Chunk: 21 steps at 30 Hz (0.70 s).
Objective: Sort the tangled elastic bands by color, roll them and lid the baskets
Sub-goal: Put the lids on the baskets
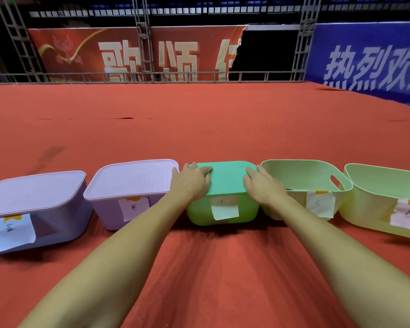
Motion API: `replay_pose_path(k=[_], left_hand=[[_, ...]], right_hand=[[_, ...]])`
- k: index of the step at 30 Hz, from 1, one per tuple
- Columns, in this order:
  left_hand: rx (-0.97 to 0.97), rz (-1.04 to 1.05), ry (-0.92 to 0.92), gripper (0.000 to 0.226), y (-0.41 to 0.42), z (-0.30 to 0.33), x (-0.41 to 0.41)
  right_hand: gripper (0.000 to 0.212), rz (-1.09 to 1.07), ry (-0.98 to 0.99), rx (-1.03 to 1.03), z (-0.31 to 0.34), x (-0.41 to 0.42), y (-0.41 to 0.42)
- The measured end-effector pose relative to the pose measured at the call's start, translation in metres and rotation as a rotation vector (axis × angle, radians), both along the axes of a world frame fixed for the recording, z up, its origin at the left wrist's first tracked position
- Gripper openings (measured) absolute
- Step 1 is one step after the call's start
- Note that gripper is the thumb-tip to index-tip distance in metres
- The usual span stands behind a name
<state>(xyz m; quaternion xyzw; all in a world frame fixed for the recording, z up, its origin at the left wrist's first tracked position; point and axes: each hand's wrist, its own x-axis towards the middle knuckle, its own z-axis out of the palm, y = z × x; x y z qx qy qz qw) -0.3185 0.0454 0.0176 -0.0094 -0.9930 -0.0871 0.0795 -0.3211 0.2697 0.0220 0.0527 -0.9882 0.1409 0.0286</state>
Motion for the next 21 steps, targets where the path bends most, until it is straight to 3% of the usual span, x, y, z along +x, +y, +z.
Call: replay_pose_path(k=[12, 21], left_hand=[[0.031, 0.017, -0.015, 0.055, 0.004, -0.003, 0.006], [-0.039, 0.049, 0.121, 0.054, 0.007, -0.002, 0.014]], right_hand=[[0.058, -0.029, -0.010, 0.046, -0.002, 0.008, 0.001], [0.056, -0.033, 0.041, 0.087, -0.005, 0.006, 0.000]])
